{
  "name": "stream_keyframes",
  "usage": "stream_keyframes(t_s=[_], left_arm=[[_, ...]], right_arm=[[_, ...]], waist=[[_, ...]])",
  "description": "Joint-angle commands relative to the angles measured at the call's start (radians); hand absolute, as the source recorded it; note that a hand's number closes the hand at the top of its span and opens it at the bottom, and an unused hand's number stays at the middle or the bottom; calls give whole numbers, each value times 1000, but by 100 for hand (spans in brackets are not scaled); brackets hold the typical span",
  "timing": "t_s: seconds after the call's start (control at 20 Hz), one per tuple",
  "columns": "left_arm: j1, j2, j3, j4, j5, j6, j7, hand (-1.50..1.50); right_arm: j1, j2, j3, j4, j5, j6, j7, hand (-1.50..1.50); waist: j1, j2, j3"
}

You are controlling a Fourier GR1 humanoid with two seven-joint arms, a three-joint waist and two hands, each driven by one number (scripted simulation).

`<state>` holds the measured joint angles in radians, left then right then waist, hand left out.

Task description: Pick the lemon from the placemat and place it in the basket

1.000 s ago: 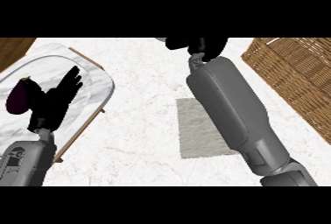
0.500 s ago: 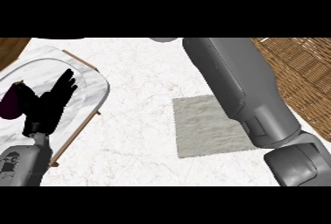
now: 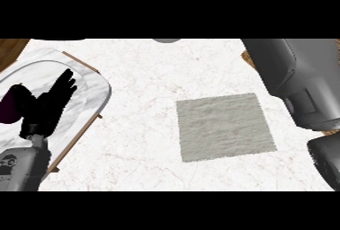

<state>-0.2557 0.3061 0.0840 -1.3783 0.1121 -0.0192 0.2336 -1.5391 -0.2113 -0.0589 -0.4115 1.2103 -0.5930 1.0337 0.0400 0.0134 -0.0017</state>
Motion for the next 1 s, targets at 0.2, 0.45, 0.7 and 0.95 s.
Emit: stream_keyframes(t_s=[0.2, 0.45, 0.7, 0.95], left_arm=[[69, -11, 18, 10, -2, -7, -65, 0], [77, -15, 4, -43, -15, 0, -40, 0], [11, -18, 8, -19, -30, 26, 24, 0], [97, 7, 41, -10, 9, -50, -51, 0]], right_arm=[[38, -92, -33, 64, 46, -44, 84, 150], [83, -129, -78, 91, 20, -77, 8, 150], [215, -183, -104, 52, -23, -108, -122, 150], [315, -163, -134, 7, -61, -202, -166, 150]], waist=[[-15, -7, 1], [-3, -4, 2], [-23, -7, 2], [-22, -9, 2]])
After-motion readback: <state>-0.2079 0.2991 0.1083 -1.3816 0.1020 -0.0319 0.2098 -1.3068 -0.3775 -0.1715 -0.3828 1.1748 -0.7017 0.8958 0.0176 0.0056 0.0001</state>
